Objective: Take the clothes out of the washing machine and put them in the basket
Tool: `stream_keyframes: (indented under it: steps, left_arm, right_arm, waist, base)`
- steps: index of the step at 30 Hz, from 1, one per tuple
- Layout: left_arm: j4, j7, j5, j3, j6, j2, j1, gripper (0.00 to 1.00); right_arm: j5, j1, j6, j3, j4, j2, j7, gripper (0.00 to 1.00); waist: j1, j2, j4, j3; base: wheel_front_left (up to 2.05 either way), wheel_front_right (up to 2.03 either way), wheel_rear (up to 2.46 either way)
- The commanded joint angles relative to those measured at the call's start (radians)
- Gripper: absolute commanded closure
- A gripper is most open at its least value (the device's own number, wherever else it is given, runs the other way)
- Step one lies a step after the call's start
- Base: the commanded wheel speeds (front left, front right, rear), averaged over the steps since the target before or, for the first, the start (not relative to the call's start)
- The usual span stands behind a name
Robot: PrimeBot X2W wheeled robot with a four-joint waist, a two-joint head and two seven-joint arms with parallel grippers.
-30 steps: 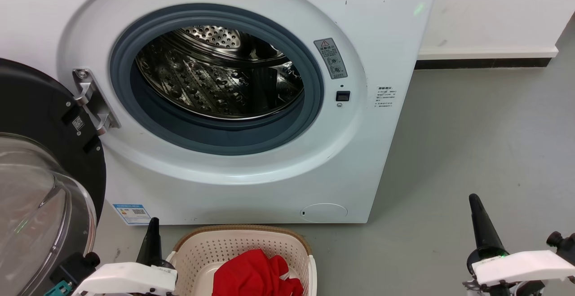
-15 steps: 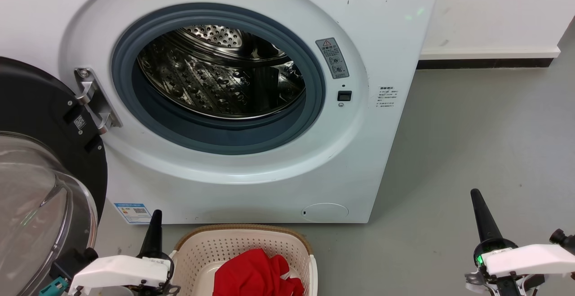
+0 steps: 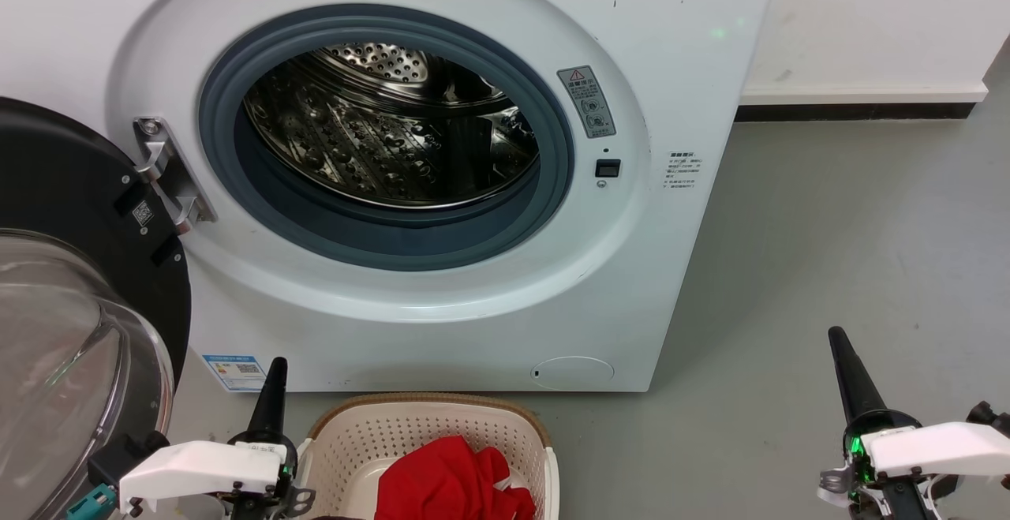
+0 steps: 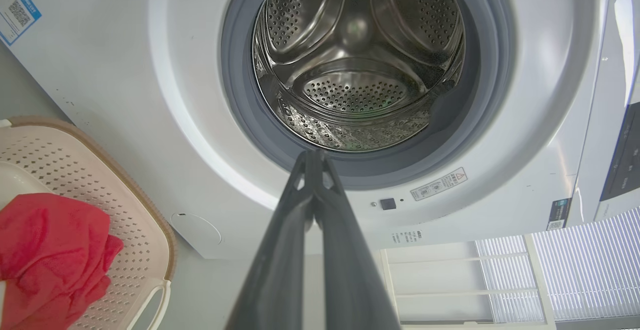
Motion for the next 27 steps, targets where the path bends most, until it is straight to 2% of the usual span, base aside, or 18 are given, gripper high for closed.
stream_keyframes:
  steps: [1,27]
  left_arm:
    - [-0.003,0.004,-0.022,0.005,-0.007,0.0,-0.019,1.0]
    - [0.021,0.058,-0.248,0.021,-0.04,0.0,-0.051,1.0]
  right_arm:
    - [0.022,-0.024,0.0,-0.004,-0.001,-0.005,0.004,1.0]
    - [0.235,-0.056,0.0,-0.029,0.03,0.001,0.063,1.0]
  waist:
    - [0.0,-0.0001,0.0,0.0]
    - [0.0,-0.0001,0.008,0.002]
  base:
    - [0.0,0.0,0.0]
    - [0.0,0.0,0.0]
